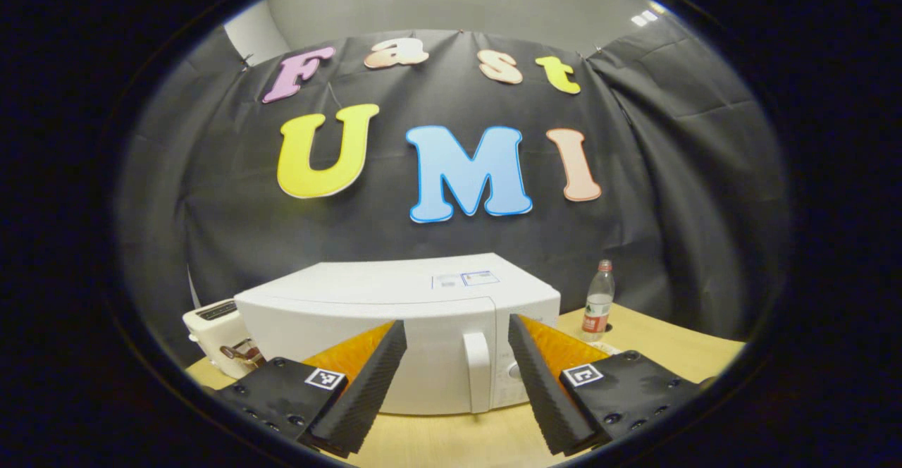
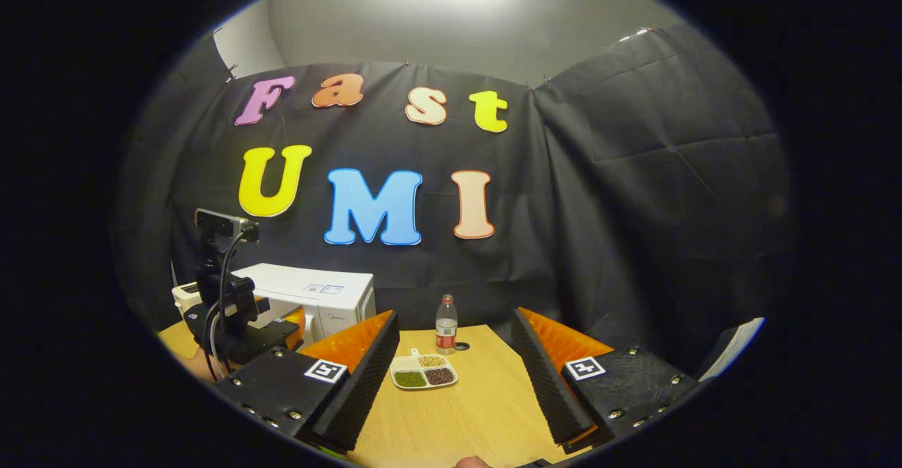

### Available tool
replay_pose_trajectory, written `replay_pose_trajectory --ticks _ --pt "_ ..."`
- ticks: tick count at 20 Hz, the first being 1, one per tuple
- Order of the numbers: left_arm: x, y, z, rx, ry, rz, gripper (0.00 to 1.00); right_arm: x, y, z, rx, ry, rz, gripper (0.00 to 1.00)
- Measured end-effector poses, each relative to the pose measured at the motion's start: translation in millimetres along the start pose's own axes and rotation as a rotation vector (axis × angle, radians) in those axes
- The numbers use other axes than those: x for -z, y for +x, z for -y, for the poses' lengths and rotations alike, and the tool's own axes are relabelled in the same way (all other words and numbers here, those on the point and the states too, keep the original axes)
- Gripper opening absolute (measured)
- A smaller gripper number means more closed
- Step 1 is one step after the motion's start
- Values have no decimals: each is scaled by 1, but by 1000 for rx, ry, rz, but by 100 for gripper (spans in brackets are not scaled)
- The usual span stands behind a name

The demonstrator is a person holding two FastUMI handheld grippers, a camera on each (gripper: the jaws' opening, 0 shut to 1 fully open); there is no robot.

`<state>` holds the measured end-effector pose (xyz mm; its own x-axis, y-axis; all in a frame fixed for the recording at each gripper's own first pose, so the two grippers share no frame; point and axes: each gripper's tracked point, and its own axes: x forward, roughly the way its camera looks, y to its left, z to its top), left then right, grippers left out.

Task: Open the microwave oven with the left hand, put the food in, and close the microwave oven.

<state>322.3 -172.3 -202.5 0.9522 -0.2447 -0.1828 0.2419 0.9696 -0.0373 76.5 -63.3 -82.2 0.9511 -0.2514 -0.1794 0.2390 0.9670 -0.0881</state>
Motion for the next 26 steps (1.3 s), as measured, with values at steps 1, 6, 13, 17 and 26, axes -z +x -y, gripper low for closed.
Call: replay_pose_trajectory --ticks 1,6,13,17,26 --pt "8 9 2 6 1 -18 99 2 1 1 7 -10 -6 97" --pt "53 38 18 37 5 -102 94 11 4 6 28 -36 -40 96" --pt "65 45 20 21 -8 -134 44 10 1 16 43 -55 -49 97" --pt "65 42 21 31 -8 -152 35 8 -7 21 38 -55 -44 97" --pt "64 -7 15 26 -26 -169 15 -8 -26 23 -13 -42 10 97"
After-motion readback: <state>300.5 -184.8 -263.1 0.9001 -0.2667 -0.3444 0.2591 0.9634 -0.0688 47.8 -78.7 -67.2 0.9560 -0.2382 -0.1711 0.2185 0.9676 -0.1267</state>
